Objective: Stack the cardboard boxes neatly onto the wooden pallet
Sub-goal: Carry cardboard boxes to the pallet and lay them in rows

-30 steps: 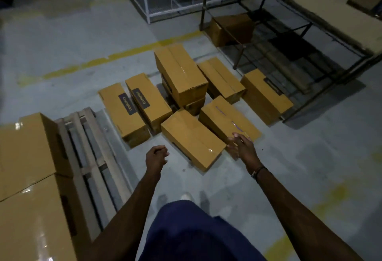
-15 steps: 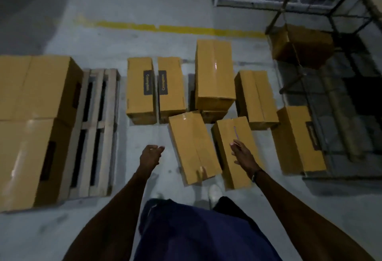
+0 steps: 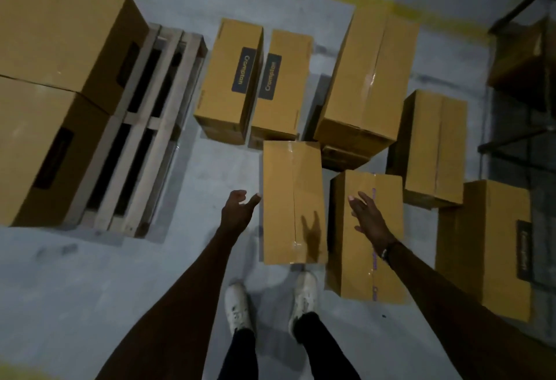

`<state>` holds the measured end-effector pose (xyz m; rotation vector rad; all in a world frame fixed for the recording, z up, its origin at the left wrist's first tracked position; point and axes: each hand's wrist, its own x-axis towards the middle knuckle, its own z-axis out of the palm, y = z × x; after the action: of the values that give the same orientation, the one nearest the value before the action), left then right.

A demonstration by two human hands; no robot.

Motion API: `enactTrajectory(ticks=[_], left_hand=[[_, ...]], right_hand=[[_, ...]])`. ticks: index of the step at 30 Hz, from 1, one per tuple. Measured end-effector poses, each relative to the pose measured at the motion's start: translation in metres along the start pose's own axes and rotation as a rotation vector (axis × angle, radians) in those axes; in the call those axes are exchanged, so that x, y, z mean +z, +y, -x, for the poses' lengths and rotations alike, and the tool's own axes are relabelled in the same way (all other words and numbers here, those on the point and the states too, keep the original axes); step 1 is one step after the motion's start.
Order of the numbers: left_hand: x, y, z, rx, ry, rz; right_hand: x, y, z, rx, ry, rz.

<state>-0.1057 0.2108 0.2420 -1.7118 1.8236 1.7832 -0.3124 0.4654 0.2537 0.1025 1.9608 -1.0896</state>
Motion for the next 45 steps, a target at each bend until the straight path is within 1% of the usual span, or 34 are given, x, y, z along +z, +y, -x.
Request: enactTrajectory(ticks=[4,8,13,18,21,23,27,31,34,39,42,45], left_hand=[[0.035,-0.054,-0.081,-0.026,0.0,0.031],[0.071,-0.105,-0.16,0.0,0.021,0.069],[0.124,-0.172,-0.253,0.008,0.03,0.179],[0.166,-0.224,-0.312,0.021,-0.046,0.248],[0.185,-0.246,-0.327,0.004,-0.094,0.244],[0.195,-0.256,-0.328,0.024,-0.081,0.236],[0.202,-0.259,-0.322,0.056,-0.049,0.242],[0.194,-0.259,-0.303,0.041,-0.047,0.226],[0.178,-0.253,-0.27,0.056,-0.037,0.223],[0.131,-0.218,-0.196,0.087,-0.001,0.229],[0.092,-0.185,-0.146,0.104,0.029,0.239],[0.045,-0.144,-0.093,0.112,0.063,0.273]], right_hand=[[0.02,0.048,-0.087,-0.036,-0.005,0.047],[0.046,0.093,-0.171,-0.091,0.049,0.017],[0.069,0.163,-0.266,-0.119,0.081,0.13],[0.082,0.219,-0.333,-0.109,0.094,0.154],[0.085,0.238,-0.349,-0.073,0.042,0.128],[0.088,0.249,-0.352,-0.053,-0.007,0.1],[0.093,0.251,-0.344,-0.085,-0.011,0.099],[0.094,0.241,-0.327,-0.104,-0.037,0.128],[0.093,0.231,-0.305,-0.09,-0.046,0.162],[0.092,0.19,-0.243,-0.132,-0.084,0.16],[0.094,0.149,-0.195,-0.168,-0.124,0.149],[0.1,0.092,-0.14,-0.186,-0.159,0.173]])
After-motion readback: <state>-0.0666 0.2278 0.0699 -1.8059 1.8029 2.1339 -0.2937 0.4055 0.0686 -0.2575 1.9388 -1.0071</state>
